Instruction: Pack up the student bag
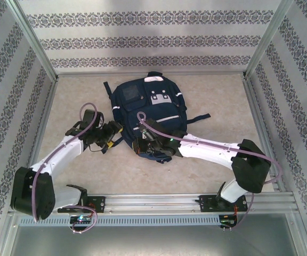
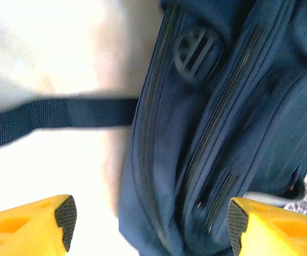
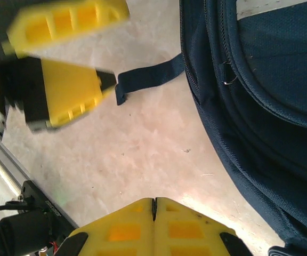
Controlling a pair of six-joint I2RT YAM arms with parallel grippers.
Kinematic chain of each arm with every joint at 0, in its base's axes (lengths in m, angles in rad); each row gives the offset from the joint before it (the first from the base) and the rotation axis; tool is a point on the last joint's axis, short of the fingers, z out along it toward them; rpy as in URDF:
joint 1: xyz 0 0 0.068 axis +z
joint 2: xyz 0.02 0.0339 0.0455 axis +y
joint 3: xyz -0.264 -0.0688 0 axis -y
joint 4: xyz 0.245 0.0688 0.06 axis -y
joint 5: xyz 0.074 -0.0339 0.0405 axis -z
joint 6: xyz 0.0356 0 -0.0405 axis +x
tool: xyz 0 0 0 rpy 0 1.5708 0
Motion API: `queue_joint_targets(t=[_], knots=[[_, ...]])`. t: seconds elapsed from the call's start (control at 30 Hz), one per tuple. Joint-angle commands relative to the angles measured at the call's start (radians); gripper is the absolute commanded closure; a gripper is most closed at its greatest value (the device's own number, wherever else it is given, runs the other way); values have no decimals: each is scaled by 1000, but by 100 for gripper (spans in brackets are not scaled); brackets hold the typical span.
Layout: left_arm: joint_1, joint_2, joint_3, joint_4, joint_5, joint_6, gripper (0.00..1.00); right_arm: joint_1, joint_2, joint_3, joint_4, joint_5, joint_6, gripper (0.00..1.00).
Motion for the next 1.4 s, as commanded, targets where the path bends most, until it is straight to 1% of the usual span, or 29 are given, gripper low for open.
queue_joint_targets(t=[0.0,0.07,0.1,0.13,0.2,0.23,0.3,0.37,0.43,0.5,0.57,0.67,0.73,0.83,0.9,1.0,1.1,1.2,1.37], knots=[[-60,-4,-25,1,8,-102,27,1,-12,-12,-39,59,-12,100],[-83,7,4,-15,-16,-86,28,3,-30,-1,-157,140,-51,100],[-86,13,21,-33,-39,-72,28,3,-43,1,-220,187,-57,97],[-87,18,30,-43,-58,-60,28,3,-55,-3,-262,222,-56,85],[-87,23,35,-39,-76,-56,29,4,-72,-23,-301,253,-22,64],[-87,29,36,-32,-81,-57,29,6,-73,-32,-313,258,2,60],[-87,46,38,-21,-80,-56,29,18,-57,-31,-350,272,57,59],[-87,63,39,-19,-77,-52,30,41,-32,-10,-389,285,98,62],[-87,75,33,-18,-77,-46,30,68,-3,17,-437,324,145,64],[-87,79,23,-8,-75,-48,32,81,26,47,-473,343,174,63],[-87,79,14,2,-72,-50,33,82,46,79,-498,356,213,55],[-87,78,10,10,-65,-51,34,83,62,88,-478,349,300,42],[-87,74,11,10,-61,-49,35,84,74,92,-459,338,374,38],[-87,56,11,-1,-68,-46,35,93,109,113,-455,340,503,39],[-88,43,10,-6,-74,-42,35,104,144,151,-474,346,560,42],[-85,29,8,-16,-77,-37,36,107,190,199,-507,363,620,45],[-86,25,5,-18,-72,-35,36,100,207,204,-522,405,664,46],[-86,23,3,-19,-71,-31,36,76,216,168,-509,410,696,54],[-85,31,-10,-5,-72,-30,37,52,253,128,-475,398,703,74]])
